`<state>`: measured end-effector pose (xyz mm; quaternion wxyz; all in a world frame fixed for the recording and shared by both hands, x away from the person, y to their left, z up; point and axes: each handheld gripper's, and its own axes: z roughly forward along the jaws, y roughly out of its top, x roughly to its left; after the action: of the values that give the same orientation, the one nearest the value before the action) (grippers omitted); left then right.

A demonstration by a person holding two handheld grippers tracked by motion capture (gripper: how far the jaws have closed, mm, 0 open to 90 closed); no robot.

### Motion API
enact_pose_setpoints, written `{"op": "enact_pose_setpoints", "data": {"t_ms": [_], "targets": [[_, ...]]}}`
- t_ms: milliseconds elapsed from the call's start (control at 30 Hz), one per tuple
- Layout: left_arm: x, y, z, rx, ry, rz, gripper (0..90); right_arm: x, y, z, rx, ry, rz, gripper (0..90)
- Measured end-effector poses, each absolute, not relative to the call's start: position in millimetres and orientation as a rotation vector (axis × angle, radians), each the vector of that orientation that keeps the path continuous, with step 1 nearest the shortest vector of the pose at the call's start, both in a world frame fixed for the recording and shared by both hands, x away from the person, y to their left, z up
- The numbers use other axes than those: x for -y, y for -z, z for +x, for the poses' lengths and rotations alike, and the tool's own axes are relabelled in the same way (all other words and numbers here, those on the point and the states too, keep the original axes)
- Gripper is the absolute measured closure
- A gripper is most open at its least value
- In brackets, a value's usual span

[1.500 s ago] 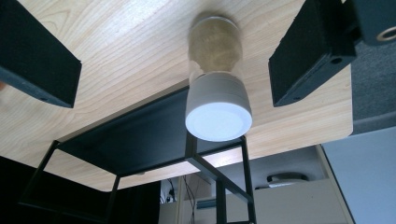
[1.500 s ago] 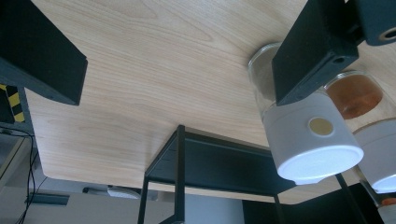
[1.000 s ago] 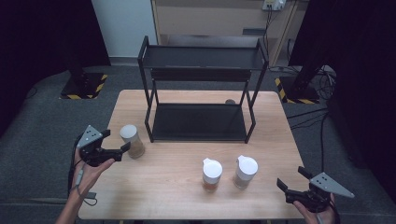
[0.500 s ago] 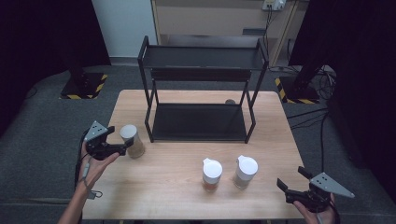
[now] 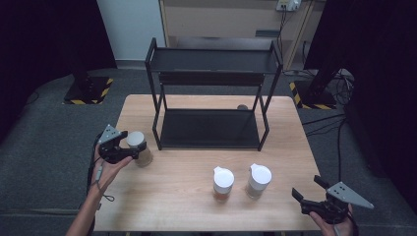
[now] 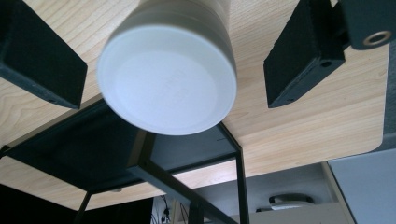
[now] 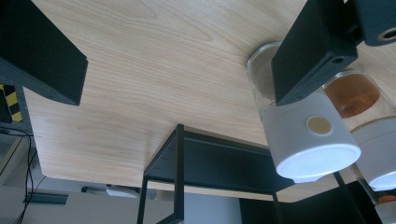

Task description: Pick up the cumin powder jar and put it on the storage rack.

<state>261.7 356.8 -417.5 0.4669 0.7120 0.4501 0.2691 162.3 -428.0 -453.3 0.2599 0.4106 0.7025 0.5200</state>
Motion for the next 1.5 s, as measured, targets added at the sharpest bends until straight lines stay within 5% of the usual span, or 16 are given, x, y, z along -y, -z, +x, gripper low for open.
{"op": "enact_pose_setpoints", "data": {"t_ms": [533, 833, 1500], "targets": [[-355, 429, 268, -1.107, -0.678, 1.746, 14.0, 429, 454, 163, -1.901, -1.412, 1.111, 4.0], [-355, 438, 263, -1.056, -0.692, 1.728, 31.9, 429, 454, 162, -1.902, -1.413, 1.113, 4.0], [-352, 439, 250, -1.000, -0.677, 1.707, 32.5, 429, 454, 163, -1.901, -1.414, 1.110, 4.1]]}}
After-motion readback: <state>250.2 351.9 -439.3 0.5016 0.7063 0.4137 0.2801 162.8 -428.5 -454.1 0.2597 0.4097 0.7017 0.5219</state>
